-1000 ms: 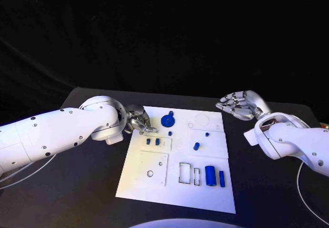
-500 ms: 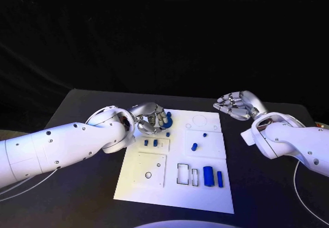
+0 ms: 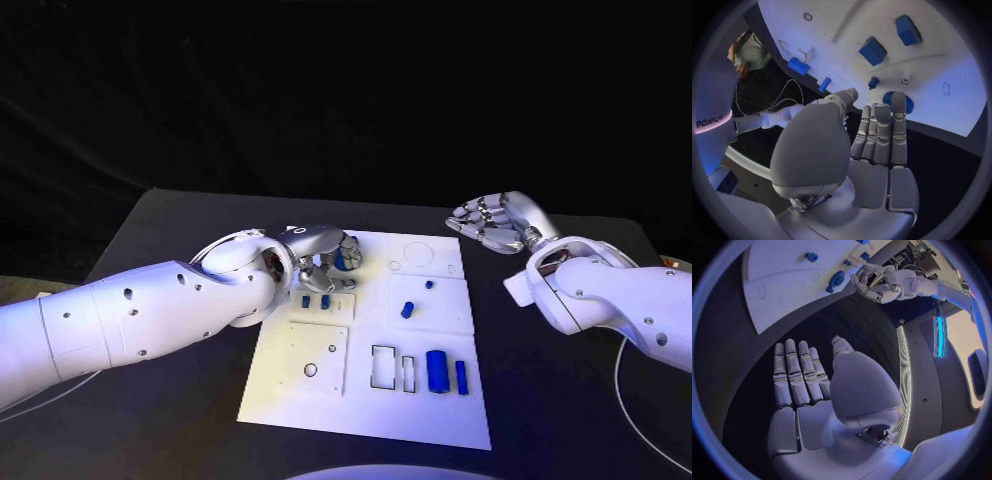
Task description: Assemble the parts on the task board
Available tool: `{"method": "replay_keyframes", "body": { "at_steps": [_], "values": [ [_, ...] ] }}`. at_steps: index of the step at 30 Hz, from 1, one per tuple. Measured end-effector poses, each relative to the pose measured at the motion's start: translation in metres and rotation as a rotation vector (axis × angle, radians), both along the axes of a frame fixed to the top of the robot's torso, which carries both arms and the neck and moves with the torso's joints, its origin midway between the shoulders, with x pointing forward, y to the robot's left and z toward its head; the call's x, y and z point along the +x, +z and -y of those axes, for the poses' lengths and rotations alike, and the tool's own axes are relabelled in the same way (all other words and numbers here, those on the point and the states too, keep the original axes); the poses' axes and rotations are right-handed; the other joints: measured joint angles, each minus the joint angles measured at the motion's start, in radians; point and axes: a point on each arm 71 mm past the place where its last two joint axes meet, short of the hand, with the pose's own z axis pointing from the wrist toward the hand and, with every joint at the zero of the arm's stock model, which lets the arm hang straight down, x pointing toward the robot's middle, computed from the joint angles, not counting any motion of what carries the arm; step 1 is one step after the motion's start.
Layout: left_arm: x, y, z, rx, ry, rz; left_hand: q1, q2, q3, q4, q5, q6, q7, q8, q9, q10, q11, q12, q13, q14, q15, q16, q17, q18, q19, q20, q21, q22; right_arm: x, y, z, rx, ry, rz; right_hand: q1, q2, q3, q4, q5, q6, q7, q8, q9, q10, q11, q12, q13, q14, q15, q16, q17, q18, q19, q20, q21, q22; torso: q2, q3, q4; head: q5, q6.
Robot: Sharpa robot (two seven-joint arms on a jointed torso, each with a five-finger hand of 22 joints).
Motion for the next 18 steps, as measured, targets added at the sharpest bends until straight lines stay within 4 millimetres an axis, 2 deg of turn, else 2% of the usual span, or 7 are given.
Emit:
{"method": "replay_keyframes", "body": {
  "at_steps": [6,11,18],
  "values": [
    [0.002,-0.004,0.004,0.042,-0.013,-0.006,0.02,0.004,-0.006,0.007,0.0,0.025,-0.007,-0.013,-0.015,0.026,-0.002,-0.016,-0.021,0.024,-0.003,0.044,0.017,0.0,0.001,0.001,0.021,0.018,0.0,0.0,0.0,0.001,0.002,0.0,0.0,0.0,0.0,0.0,0.0,0.0,0.0,0.0,0.0,0.0,0.0,0.0,0.0,0.0,0.0,0.0,0.0,0.0,0.0,0.0,0.0,0.0,0.0,0.0012,-0.0004,-0.001,0.0],
    [0.005,-0.007,0.007,0.068,-0.014,-0.01,0.038,0.006,0.009,0.022,0.0,0.054,-0.011,-0.021,-0.024,0.054,-0.005,-0.029,-0.036,0.044,-0.003,0.083,0.038,0.0,0.021,0.006,0.063,0.064,0.0,0.0,-0.001,0.002,0.004,0.0,0.0,0.0,0.0,0.0,0.0,0.0,0.0,0.0,-0.001,0.0,0.0,-0.004,0.0,0.0,0.0,0.0,0.0,0.0,0.0,0.0,0.0,0.0,-0.001,0.0012,0.0,-0.002,0.0],
    [0.008,-0.01,0.011,0.093,-0.015,-0.016,0.063,0.012,0.054,0.019,0.0,0.093,-0.012,-0.029,-0.032,0.096,-0.012,-0.047,-0.052,0.083,-0.01,0.13,0.074,0.0,0.064,0.002,0.123,0.137,0.0,0.0,-0.002,0.003,0.006,-0.001,0.0,0.0,0.0,0.0,0.0,0.0,0.0,-0.004,-0.001,0.0,0.0,-0.004,0.0,0.0,0.0,0.0,-0.002,0.0,0.0,0.0,0.0,-0.001,-0.001,0.0009,0.0003,-0.002,0.0]
  ]
}}
